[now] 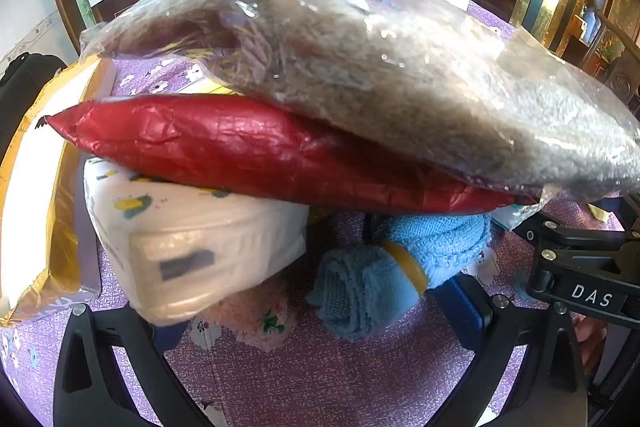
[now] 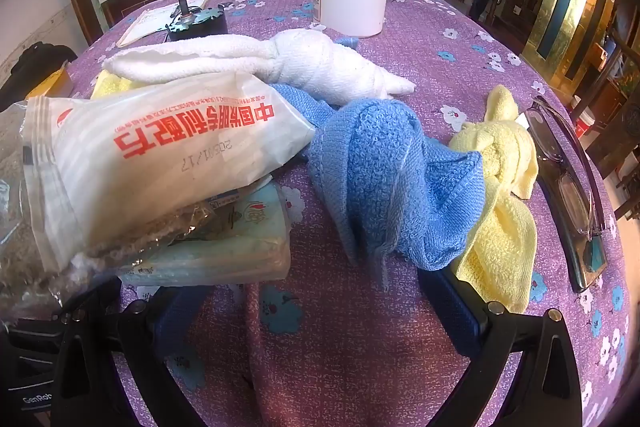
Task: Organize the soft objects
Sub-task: 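Grasp the pink plush ball with left tool while right tool grasps the clear bag of beige fabric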
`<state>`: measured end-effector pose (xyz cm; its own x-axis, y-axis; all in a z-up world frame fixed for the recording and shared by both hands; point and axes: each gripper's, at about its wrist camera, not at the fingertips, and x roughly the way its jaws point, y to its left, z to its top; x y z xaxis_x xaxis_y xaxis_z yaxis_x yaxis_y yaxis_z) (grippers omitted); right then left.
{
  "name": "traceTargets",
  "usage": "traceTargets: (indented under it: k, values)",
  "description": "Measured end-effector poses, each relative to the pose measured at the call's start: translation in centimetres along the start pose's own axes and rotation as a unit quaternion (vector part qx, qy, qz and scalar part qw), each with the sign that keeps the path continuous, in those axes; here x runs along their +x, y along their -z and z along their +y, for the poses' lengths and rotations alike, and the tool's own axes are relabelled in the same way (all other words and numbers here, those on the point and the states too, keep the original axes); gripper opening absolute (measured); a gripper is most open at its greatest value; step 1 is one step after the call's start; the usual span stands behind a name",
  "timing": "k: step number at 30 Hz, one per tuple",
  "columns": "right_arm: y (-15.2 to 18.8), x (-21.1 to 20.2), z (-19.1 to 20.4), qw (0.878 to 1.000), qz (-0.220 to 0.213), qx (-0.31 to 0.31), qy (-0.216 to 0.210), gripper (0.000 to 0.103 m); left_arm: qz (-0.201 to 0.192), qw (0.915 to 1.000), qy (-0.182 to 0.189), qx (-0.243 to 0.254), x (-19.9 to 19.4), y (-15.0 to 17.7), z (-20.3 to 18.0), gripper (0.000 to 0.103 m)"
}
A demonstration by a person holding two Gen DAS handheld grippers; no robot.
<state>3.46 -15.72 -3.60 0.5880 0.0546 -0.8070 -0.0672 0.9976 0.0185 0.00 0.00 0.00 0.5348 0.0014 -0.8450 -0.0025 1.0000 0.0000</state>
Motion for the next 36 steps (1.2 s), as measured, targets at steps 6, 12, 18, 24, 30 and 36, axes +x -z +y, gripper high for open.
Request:
traceTargets:
  k: [6, 12, 18, 24, 30, 36]
  values:
    - [0.0, 0.0, 0.0, 1.000, 0.001, 0.000, 0.001, 0.102, 0.000, 1.0000, 0.001, 0.001, 0.0, 0.0, 0.0, 0.103]
    - [-0.1, -0.2, -0.2, 0.999, 0.023, -0.017, -0.014, 0.102, 0.023, 0.9979, 0.033, 0.051, -0.6, 0.6, 0.3, 0.103]
    - [1.6, -3.0, 0.0, 0.997, 0.028, -0.067, -0.040, 0.102, 0.030, 0.9919, 0.084, 0.090, -3.2, 3.2, 1.8, 0.103]
    - [5.8, -8.1, -0.3, 0.991, -0.025, -0.102, -0.085, 0.102, 0.000, 0.9847, 0.144, 0.099, -7.0, 5.9, 4.7, 0.103]
    - [7.3, -11.5, 0.1, 0.982, -0.090, -0.105, -0.128, 0.099, -0.037, 0.9859, 0.146, 0.074, -9.2, 4.5, 7.5, 0.094]
    - [7.8, -12.1, 0.6, 0.976, -0.113, -0.097, -0.159, 0.099, 0.007, 0.9916, 0.125, 0.034, -6.6, 3.2, 8.0, 0.062]
